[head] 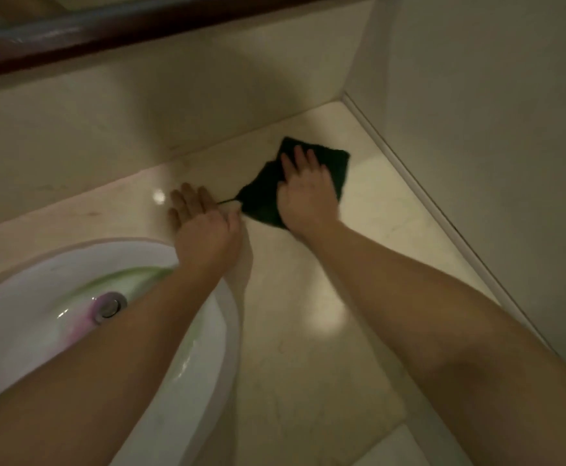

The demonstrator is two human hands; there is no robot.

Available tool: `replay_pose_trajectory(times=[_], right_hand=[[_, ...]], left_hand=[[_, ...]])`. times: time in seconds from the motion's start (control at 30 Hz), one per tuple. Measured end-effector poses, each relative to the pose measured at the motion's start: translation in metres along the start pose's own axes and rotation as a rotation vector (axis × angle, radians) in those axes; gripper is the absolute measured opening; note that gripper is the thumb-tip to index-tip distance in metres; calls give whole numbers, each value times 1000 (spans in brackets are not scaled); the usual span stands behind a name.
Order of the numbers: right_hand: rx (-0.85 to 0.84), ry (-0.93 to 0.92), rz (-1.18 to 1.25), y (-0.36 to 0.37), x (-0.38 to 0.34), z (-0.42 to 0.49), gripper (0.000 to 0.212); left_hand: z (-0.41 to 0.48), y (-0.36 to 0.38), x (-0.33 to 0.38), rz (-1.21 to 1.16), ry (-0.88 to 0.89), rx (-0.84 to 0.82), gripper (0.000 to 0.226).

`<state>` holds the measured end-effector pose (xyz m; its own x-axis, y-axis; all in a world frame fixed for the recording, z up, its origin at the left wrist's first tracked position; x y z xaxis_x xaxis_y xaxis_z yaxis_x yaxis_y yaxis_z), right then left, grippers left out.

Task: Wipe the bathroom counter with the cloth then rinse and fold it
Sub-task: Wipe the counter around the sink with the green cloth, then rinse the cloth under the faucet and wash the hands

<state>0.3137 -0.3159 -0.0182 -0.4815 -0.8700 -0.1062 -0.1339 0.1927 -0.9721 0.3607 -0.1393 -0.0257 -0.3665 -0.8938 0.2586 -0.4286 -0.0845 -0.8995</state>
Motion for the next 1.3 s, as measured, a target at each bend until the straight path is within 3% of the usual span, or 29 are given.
replay_pose_trajectory(times=[0.17,0.3,0.43,0.5,0.6,0.7,0.83,0.9,0.97,1.03,1.1,1.2,1.3], right_hand=[[-108,101,-38,15,51,-96,65],[-151,-37,-99,33,14,-170,67],[8,-103,254,32,2,-181,37],[46,-91,375,24,-2,-177,25],[-27,-78,475,10,-29,-172,21],[-40,-228,507,-4,-67,-174,21],[-50,-385,693,-32,-122,-184,15],[-43,-388,792,-47,-148,-189,18],[-46,-394,860,-62,-175,-195,20],[-17,-425,853,-73,-201,-200,20],[47,-443,824,-81,-221,-203,19],[126,-350,838,-88,-241,-202,23],[146,-146,915,-87,-248,-197,25]], left_hand=[[-25,15,20,121,68,-66,74],[-31,6,18,92,71,-87,71],[-73,-13,9,-100,147,-79,57],[-99,-15,-6,-189,171,-55,38],[-142,-14,-44,-312,80,-163,43],[-175,-12,-80,-439,25,-223,35],[-212,-35,-106,-673,33,-184,23],[-227,-51,-114,-874,71,-163,29],[-237,-72,-127,-1030,73,-55,33],[-246,-95,-148,-1098,53,85,17],[-255,-114,-165,-1167,67,138,16],[-268,-140,-194,-1308,141,205,22],[-272,-155,-234,-1461,95,332,27]])
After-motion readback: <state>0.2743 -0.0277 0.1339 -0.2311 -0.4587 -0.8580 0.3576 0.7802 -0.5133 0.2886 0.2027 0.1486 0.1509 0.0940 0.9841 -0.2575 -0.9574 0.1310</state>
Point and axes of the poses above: each hand's wrist, its own z-axis towards the middle knuckle, its own y-axis out of the palm, x = y × z, the point moved 4 cm from there along z, towards the middle knuckle, and after that the axes turned 15 degrees about -x, right-handed, at the moved point
